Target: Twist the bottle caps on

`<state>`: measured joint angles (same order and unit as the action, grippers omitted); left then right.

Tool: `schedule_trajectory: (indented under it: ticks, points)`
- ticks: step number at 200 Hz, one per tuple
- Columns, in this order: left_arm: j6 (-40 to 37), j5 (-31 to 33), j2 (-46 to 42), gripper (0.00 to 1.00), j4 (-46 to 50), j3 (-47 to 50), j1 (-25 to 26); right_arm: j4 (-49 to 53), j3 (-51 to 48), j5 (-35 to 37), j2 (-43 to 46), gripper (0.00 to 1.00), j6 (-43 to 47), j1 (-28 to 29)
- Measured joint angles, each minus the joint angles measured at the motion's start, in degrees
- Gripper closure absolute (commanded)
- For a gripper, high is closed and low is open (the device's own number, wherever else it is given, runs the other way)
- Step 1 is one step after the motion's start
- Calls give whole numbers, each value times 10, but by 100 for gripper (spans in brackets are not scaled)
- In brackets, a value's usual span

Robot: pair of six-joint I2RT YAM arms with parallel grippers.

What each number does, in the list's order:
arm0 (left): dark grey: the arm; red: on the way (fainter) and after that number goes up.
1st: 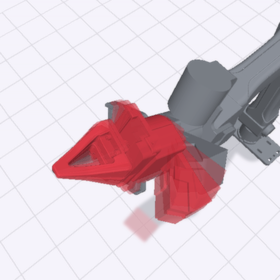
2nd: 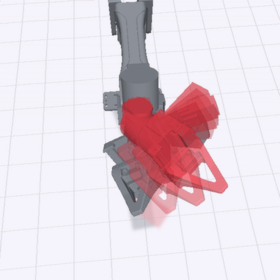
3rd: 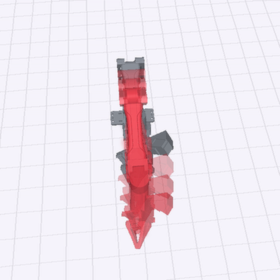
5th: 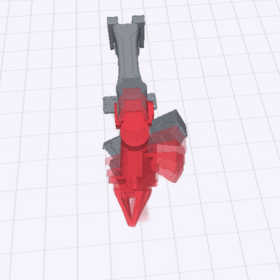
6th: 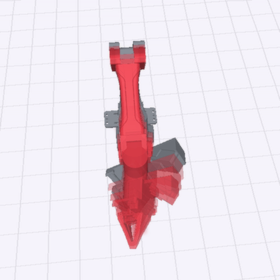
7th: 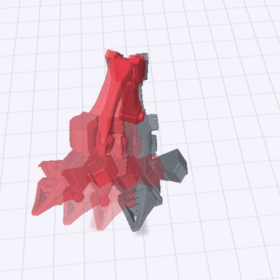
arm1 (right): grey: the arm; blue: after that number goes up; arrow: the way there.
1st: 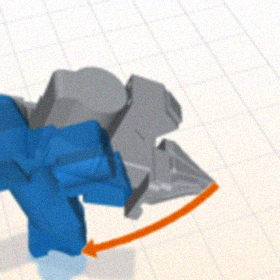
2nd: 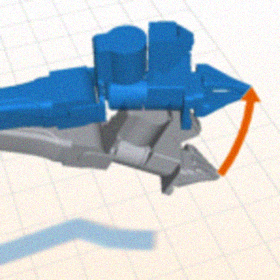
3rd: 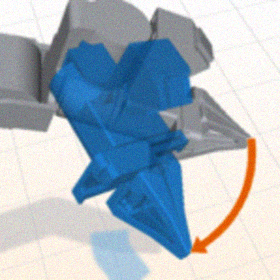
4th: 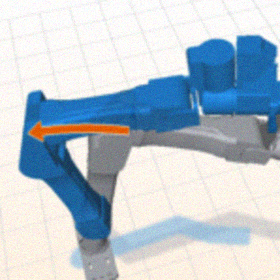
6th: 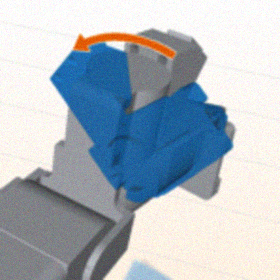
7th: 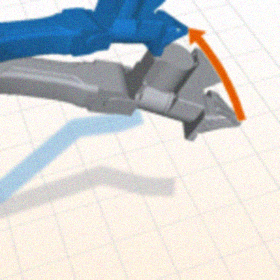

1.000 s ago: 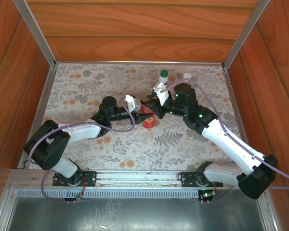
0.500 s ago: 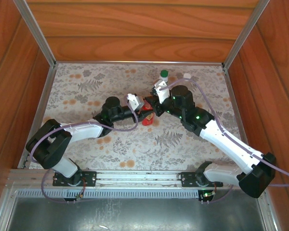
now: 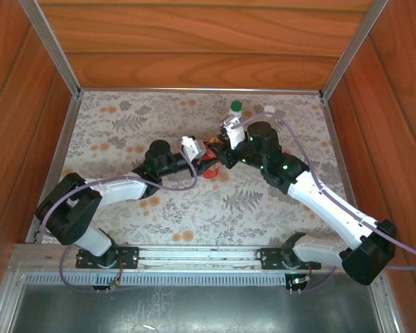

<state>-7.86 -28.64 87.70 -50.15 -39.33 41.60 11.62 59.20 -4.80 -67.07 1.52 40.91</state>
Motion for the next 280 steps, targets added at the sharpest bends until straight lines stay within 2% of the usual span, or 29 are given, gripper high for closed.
schedule_trajectory:
  ticks: [41,74,145,195,222,249,265,280]
  points:
    - [-5,2,-6,14,-11,18,-3,10,4,-10,-3,75,-2,-1]
    - [1,22,-33,1,-16,76,-3,11,10,16,-24,75,-2,-1]
    - [46,128,-148,0,-14,254,-7,-48,99,52,-180,74,-2,-6]
    - [69,157,-184,0,-12,284,-7,-69,216,63,-323,73,5,-19]
    - [72,164,-187,0,-12,285,-7,-74,238,63,-365,70,7,-21]
    - [75,170,-187,0,-12,285,-7,-81,249,63,-378,61,7,-23]
    - [76,171,-187,0,-12,285,-7,-79,250,63,-378,50,9,-23]
    - [76,177,-187,0,-10,284,-7,-77,250,63,-378,35,9,-23]
